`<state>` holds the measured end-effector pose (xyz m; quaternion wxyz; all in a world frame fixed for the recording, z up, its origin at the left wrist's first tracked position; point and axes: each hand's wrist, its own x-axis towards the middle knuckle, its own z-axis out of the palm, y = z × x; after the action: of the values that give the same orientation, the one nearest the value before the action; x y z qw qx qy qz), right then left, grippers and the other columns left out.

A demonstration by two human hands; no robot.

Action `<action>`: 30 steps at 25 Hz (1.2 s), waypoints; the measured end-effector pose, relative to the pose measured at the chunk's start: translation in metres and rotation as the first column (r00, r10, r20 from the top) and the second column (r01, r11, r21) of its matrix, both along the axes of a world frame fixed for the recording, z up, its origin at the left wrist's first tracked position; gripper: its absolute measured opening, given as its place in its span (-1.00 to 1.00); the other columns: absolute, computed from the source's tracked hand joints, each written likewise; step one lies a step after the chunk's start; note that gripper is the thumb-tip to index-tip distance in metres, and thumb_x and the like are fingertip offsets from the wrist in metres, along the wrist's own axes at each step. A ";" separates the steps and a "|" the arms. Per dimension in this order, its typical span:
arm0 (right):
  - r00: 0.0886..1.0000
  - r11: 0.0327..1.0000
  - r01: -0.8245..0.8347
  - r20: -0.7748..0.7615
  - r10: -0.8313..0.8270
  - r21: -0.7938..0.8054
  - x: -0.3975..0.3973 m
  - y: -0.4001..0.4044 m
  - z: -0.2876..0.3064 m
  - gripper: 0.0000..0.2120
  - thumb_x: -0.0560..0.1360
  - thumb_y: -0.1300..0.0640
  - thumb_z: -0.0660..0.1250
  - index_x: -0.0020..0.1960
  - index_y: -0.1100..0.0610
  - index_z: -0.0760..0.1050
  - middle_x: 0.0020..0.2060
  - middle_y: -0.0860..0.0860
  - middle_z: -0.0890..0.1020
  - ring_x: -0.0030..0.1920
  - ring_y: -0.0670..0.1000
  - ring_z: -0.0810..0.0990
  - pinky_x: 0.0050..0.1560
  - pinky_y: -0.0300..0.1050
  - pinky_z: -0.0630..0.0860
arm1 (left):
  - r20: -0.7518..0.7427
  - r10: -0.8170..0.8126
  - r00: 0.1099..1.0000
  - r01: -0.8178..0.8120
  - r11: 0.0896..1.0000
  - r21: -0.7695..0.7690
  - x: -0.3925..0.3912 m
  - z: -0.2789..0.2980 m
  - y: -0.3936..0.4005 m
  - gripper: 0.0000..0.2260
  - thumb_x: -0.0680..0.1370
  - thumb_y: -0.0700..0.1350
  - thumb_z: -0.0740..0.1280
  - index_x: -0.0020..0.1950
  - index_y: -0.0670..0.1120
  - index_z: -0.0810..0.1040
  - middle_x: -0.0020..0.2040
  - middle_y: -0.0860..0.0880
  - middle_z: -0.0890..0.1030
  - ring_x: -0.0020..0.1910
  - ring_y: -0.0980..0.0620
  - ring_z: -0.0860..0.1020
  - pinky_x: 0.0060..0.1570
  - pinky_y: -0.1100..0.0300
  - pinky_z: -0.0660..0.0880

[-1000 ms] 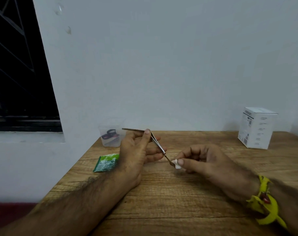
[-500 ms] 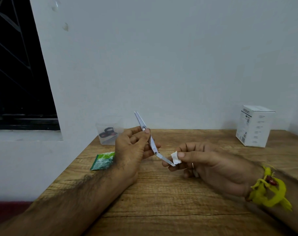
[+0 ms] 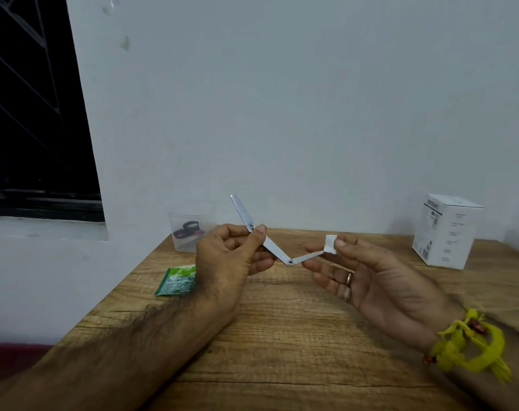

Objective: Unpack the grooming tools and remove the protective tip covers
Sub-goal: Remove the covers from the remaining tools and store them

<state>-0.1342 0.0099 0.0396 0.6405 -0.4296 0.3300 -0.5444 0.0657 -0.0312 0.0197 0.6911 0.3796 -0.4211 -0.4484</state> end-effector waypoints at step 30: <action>0.660 0.830 -0.236 -0.710 -0.246 -0.506 0.029 0.017 -0.025 -0.84 0.64 0.12 0.26 -0.04 -0.11 0.52 -0.07 -0.09 0.68 0.03 -0.09 0.63 0.07 0.01 0.57 | -0.029 -0.081 0.996 0.086 0.969 0.230 -0.011 -0.006 0.007 -0.79 0.44 -0.27 0.55 -0.01 -0.31 0.60 -0.22 -0.22 0.73 -0.28 -0.13 0.74 -0.38 0.18 0.63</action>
<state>-0.1057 0.0273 0.0145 0.2896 -0.7813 0.3913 -0.3906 0.0551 -0.0242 0.0141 0.6268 0.4349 -0.3749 -0.5268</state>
